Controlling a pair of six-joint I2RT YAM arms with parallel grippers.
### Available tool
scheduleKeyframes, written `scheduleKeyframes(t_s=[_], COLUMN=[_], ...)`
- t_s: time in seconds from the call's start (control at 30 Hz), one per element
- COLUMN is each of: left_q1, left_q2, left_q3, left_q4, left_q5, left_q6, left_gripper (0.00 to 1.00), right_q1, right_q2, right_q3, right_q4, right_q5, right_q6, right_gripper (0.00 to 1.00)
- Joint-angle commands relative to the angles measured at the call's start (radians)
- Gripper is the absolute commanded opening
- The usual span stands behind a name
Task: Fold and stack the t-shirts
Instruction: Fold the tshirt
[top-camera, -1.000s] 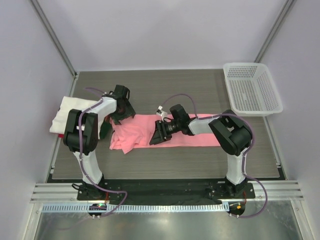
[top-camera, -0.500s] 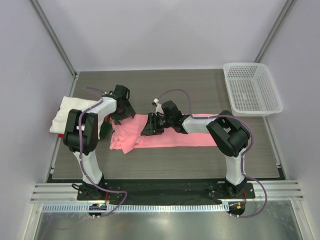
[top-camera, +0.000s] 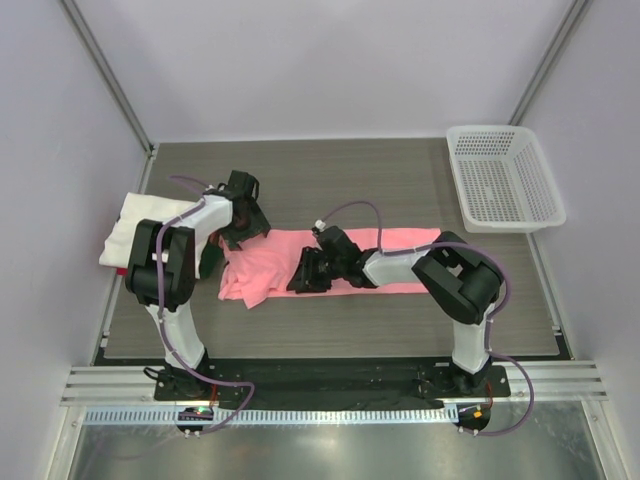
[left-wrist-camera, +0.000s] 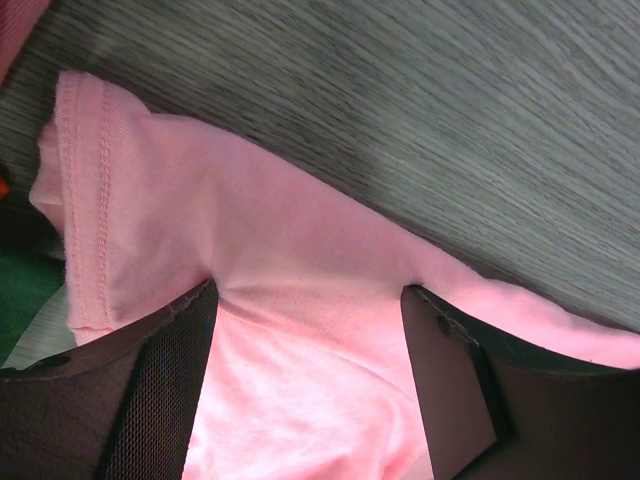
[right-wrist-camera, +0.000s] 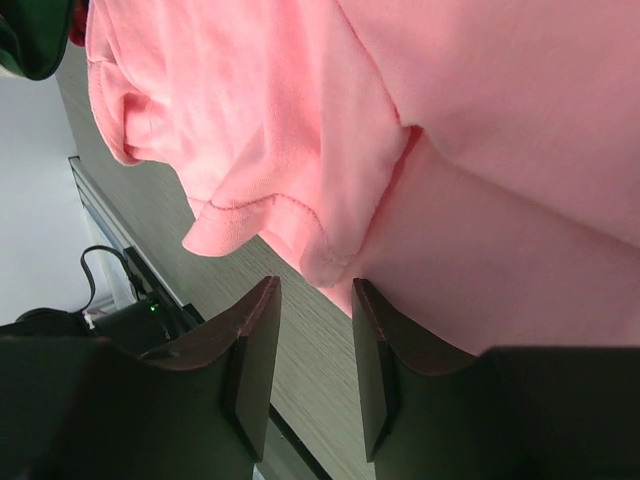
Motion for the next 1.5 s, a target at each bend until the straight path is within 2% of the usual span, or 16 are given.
scheduleKeyframes(t_s=[0.0,0.13,0.27,0.3,0.37,0.53,0.83,0.9,1.0,1.03,1.07,1.2,1.3,1.4,1.47], left_q1=[0.005,0.007,0.007,0.007,0.008,0.007,0.007,0.005,0.004,0.002,-0.002,-0.045,-0.074,-0.088,-0.093], left_q2=[-0.034,-0.037,-0.040,-0.043,-0.045,-0.051,-0.083,-0.088,-0.091,-0.103,-0.112,-0.218,-0.325,-0.429,-0.466], left_q3=[-0.017,-0.020,-0.020,-0.020,-0.022,-0.023,-0.031,-0.031,-0.031,-0.033,-0.034,-0.063,-0.117,-0.200,-0.266], left_q4=[0.001,0.001,0.002,0.001,0.001,-0.004,-0.013,-0.012,-0.012,-0.012,-0.013,-0.012,-0.012,-0.013,-0.012], left_q5=[-0.009,-0.015,-0.022,-0.025,-0.029,-0.052,-0.095,-0.095,-0.096,-0.096,-0.098,-0.116,-0.119,-0.110,-0.088], left_q6=[0.004,0.006,0.010,0.011,0.014,0.015,0.024,0.029,0.030,0.032,0.038,0.046,0.031,0.004,-0.029], left_gripper=[0.75,0.75,0.75,0.75,0.75,0.75,0.75,0.75,0.75,0.75,0.75,0.78,0.79,0.80,0.79], right_q1=[0.015,0.017,0.017,0.017,0.015,0.006,-0.003,-0.012,-0.017,-0.018,-0.020,-0.069,-0.129,-0.257,-0.326], right_q2=[0.023,0.018,-0.003,-0.012,-0.051,-0.097,-0.156,-0.181,-0.201,-0.224,-0.241,-0.339,-0.446,-0.555,-0.639], right_q3=[0.035,0.035,0.029,0.018,0.003,-0.017,-0.028,-0.035,-0.038,-0.043,-0.051,-0.065,-0.097,-0.137,-0.173], right_q4=[0.012,0.001,-0.025,-0.031,-0.054,-0.125,-0.207,-0.217,-0.251,-0.264,-0.272,-0.416,-0.538,-0.670,-0.720], right_q5=[0.057,0.086,0.106,0.106,0.110,0.121,0.181,0.182,0.182,0.196,0.201,0.293,0.409,0.521,0.593], right_q6=[0.051,0.064,0.064,0.062,0.055,0.018,-0.021,-0.036,-0.057,-0.060,-0.068,-0.155,-0.195,-0.217,-0.226], right_gripper=[0.40,0.31,0.15,0.07,0.01,0.02,0.16,0.22,0.46,0.52,0.53,0.52,0.44,0.36,0.26])
